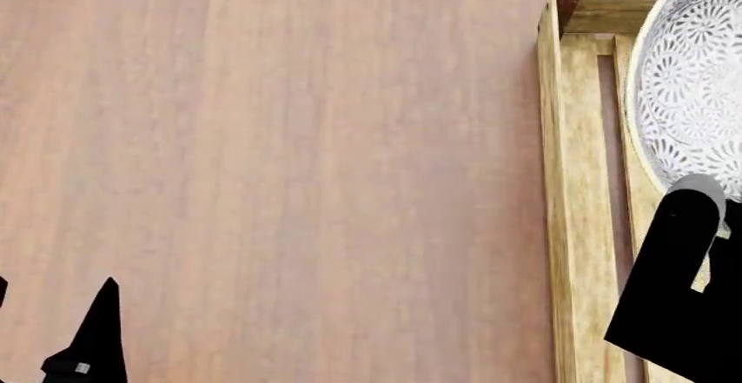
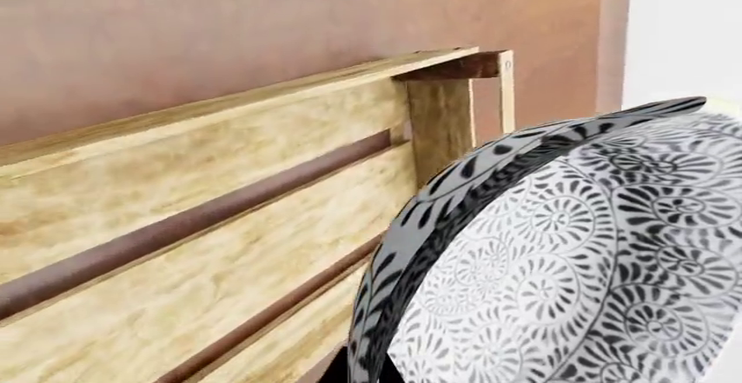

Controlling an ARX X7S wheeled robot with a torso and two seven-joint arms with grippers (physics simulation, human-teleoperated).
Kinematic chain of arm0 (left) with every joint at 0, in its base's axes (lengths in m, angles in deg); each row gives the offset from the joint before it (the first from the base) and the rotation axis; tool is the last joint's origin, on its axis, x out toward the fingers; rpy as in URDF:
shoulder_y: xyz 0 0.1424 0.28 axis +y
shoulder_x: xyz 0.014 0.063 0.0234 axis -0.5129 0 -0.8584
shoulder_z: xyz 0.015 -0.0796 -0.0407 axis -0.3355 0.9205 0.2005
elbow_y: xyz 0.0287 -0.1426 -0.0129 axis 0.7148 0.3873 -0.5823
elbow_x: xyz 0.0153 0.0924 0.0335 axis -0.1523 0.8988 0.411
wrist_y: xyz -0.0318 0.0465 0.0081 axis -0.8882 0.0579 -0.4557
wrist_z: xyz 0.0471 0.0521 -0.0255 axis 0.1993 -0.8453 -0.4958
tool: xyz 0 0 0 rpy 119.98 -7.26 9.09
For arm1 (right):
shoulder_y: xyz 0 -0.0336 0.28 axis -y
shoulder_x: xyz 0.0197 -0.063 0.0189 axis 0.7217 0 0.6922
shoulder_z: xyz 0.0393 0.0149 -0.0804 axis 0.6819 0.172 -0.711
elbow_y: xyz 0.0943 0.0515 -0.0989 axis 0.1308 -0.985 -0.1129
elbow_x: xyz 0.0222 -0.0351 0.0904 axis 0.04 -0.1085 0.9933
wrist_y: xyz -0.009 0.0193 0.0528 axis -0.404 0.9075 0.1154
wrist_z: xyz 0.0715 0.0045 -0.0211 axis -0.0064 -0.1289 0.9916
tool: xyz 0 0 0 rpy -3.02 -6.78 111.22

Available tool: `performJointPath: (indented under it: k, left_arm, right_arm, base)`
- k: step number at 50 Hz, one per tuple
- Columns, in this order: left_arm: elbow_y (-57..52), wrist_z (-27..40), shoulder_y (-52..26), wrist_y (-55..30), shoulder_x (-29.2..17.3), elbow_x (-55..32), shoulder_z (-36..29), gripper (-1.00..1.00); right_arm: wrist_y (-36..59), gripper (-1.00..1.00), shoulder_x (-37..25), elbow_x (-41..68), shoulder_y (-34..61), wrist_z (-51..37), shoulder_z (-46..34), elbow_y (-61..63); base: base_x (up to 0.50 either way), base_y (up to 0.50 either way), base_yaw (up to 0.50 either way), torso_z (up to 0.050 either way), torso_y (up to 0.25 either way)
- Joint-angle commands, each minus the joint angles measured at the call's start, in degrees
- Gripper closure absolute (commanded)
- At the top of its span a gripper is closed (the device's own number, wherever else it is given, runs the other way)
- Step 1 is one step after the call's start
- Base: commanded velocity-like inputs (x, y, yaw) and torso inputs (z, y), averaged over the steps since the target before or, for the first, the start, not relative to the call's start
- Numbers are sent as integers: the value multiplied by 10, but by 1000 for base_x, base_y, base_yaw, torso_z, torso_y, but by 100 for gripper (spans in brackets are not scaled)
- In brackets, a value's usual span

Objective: Pick up the bowl on the left and put it in the tray.

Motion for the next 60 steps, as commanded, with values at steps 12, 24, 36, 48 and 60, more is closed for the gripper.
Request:
performJointPath:
  k: [12,24,36,48,60]
  left_arm:
    - [13,-6,7,12,0,3,-9,-100]
    - [18,-5,6,14,-2,2,-10,-100]
    - [18,-3,6,15,-4,0,-11,-100]
    - [16,0,4,14,-6,-1,-12,-100]
    - [17,2,4,16,-7,0,-15,-100]
  right_arm:
    - [-31,100,43,-68,-46,-16,-69,-102]
    - [-56,100,101,-98,-26,-7,-94,-178]
    - [-68,100,119,-97,-28,-14,-96,-204]
    - [-72,100,115,-92,-35,-14,-96,-204]
    - [-79,-100,114,-90,-42,-20,-97,-205]
  base:
    - [0,0,0,0,0]
    - [0,0,0,0,0]
    - [0,0,0,0,1]
    - [0,0,0,0,0]
    - [0,0,0,0,0]
